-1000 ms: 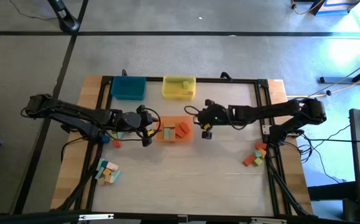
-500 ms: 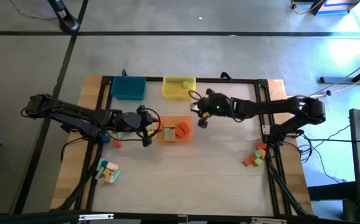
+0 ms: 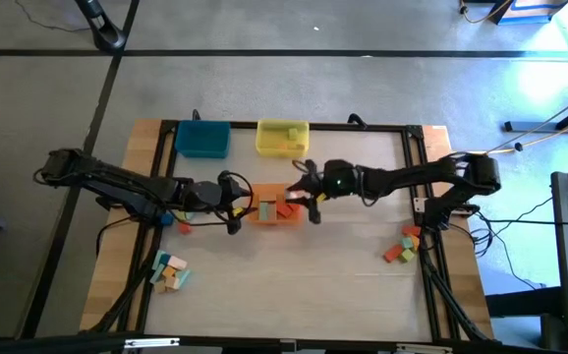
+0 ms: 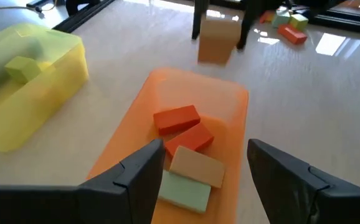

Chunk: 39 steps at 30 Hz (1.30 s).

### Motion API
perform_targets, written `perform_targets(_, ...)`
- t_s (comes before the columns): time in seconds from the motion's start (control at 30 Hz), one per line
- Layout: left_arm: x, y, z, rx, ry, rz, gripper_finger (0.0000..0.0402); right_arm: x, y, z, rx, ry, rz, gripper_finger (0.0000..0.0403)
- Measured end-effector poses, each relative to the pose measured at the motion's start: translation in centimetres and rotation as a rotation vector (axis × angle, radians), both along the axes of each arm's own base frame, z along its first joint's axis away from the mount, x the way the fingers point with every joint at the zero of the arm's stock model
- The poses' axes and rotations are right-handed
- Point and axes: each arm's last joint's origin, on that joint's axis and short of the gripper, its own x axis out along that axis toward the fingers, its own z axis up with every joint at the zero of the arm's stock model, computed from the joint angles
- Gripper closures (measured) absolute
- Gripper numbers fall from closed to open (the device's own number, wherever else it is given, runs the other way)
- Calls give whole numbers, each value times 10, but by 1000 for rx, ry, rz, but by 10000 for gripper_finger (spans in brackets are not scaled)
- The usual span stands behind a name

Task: Sort blocks by size
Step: Put the brown rectangle block into the orange bin, then put the orange rectangle block into the orange bin

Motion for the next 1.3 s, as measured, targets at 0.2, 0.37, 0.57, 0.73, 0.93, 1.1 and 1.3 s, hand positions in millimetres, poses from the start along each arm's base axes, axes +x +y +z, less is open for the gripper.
perform_targets(0.2, -4, 0, -5, 14, 67, -8, 183, 11, 4, -29, -20, 59, -40, 270)
perform_targets(0.37, -4, 0, -5, 11, 70, -6, 183, 15, 2, -39, -23, 73, -56, 261)
perform_targets(0.57, -4, 0, -5, 26, 71, -15, 183, 16, 2, -36, 15, 39, -82, 224)
perform_targets(0.73, -4, 0, -5, 28, 73, -16, 183, 15, 2, -34, 5, 50, -78, 167)
perform_targets(0.93, -4, 0, -5, 24, 75, -13, 183, -15, 8, 2, 35, 148, -70, 128)
perform_targets(1.1, -4, 0, -6, 24, 79, -13, 183, -64, 32, 42, 119, 261, -57, 124)
perform_targets(1.3, -4, 0, -5, 23, 70, -13, 183, -123, 62, 58, 355, 506, -103, 127)
